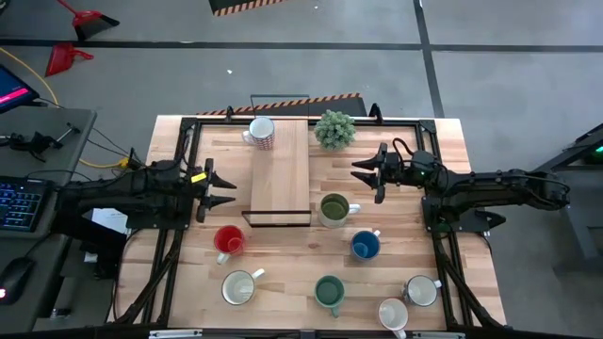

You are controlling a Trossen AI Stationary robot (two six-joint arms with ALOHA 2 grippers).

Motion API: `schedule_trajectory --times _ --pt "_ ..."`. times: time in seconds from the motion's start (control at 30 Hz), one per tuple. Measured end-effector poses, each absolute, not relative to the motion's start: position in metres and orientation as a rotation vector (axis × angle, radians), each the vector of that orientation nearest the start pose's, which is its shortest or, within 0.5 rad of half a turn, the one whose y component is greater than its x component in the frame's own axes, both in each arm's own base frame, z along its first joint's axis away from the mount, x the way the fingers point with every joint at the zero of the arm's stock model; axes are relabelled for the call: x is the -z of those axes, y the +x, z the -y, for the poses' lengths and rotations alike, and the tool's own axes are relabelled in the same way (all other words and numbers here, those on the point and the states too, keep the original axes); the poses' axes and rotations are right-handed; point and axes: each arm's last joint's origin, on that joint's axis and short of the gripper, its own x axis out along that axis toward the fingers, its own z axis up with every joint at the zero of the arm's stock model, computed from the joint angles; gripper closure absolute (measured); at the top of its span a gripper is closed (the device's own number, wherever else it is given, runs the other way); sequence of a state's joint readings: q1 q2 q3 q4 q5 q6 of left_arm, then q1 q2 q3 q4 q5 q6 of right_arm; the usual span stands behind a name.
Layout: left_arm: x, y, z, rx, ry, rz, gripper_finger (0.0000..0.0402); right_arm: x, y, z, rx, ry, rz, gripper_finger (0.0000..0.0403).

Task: Place coffee mugs
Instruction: Put the white mug on the shelf

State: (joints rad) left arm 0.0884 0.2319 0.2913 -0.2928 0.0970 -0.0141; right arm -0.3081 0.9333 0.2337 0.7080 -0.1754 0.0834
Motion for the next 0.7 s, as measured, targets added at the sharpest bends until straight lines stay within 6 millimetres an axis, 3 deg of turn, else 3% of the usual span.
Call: schedule_trajectory --times 0.17,0.33,0.5,0.6,0.7 --pt "-0.203 0.096 -0.005 -0.005 -0.050 -0.231 0.0243 -0.214 0.186 0.050 0.119 0.077 -0.046 0.0281" --pt "-0.204 0.095 -0.005 -0.013 -0.069 -0.142 0.0243 -0.247 0.198 0.050 0.103 0.051 -0.305 0.0281" --pt "-0.204 0.094 -0.006 -0.029 -0.091 -0.143 0.0243 -0.280 0.198 0.048 0.133 0.036 -0.509 0.0281" --pt "-0.204 0.094 -0.006 -0.033 -0.113 -0.142 0.0243 -0.283 0.204 0.047 0.119 0.042 -0.566 0.0281" --pt "-0.204 0.094 -0.006 -0.032 -0.113 -0.137 0.0243 -0.270 0.216 0.047 0.100 0.054 -0.663 0.0281"
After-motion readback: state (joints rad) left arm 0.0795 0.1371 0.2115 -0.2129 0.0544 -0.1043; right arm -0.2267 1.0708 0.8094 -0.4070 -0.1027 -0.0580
